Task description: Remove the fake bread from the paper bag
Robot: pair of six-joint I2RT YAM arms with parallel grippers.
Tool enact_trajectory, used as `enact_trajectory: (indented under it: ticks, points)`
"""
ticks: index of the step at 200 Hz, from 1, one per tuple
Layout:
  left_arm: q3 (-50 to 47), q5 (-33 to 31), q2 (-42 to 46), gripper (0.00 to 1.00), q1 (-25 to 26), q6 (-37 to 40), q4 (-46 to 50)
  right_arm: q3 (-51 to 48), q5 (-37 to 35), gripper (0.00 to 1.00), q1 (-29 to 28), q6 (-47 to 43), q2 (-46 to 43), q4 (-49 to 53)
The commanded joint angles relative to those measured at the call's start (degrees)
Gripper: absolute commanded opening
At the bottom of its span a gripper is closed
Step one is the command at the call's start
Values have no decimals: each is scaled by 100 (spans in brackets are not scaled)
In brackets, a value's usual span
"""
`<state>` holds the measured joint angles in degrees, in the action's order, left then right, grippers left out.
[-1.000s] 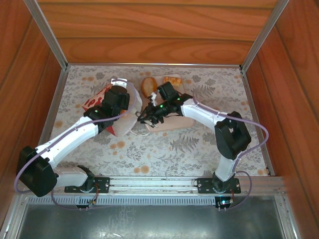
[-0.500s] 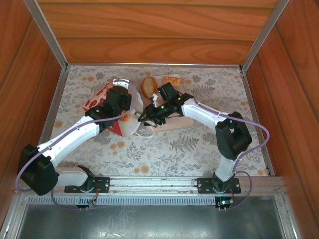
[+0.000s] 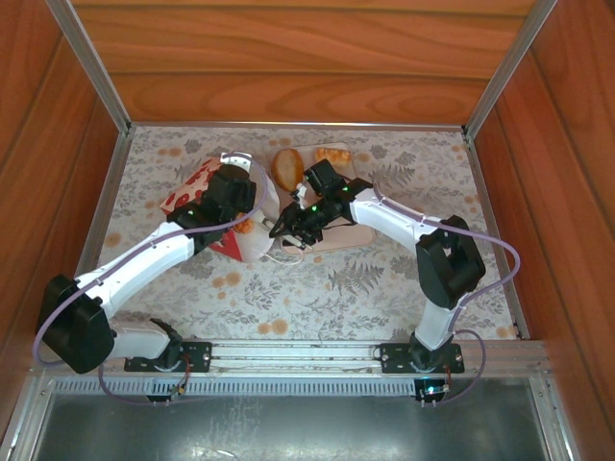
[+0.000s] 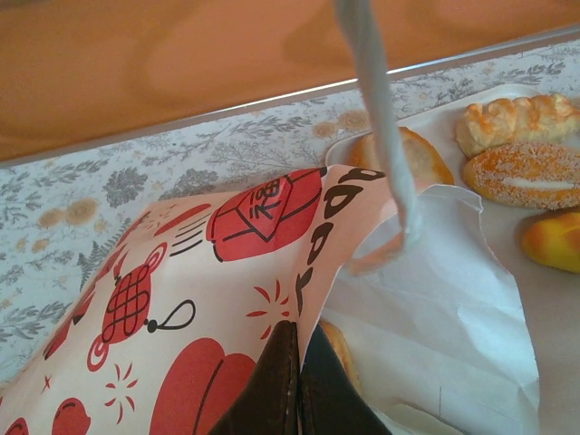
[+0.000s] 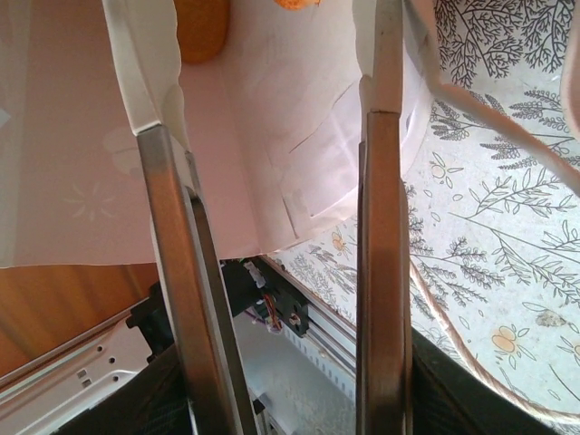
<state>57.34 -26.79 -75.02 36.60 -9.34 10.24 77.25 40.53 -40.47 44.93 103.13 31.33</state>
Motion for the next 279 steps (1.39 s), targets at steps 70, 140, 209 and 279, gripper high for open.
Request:
enact_trajectory:
  ticks: [70,140,209,279]
  points:
    - [257,224,-109,0,23,-50,-169,853,244,51,30,-322,755,529]
    - [254,270,-131,0,41,29,-213,1376,417,51,30,-620,1137,769]
    - [185,341,-83,0,36,-34,-233,1433,358,39,30,-706,1386,593]
    - [187,-17,-92,0,29,-74,-104,1225,262,20,30,-888,883,589]
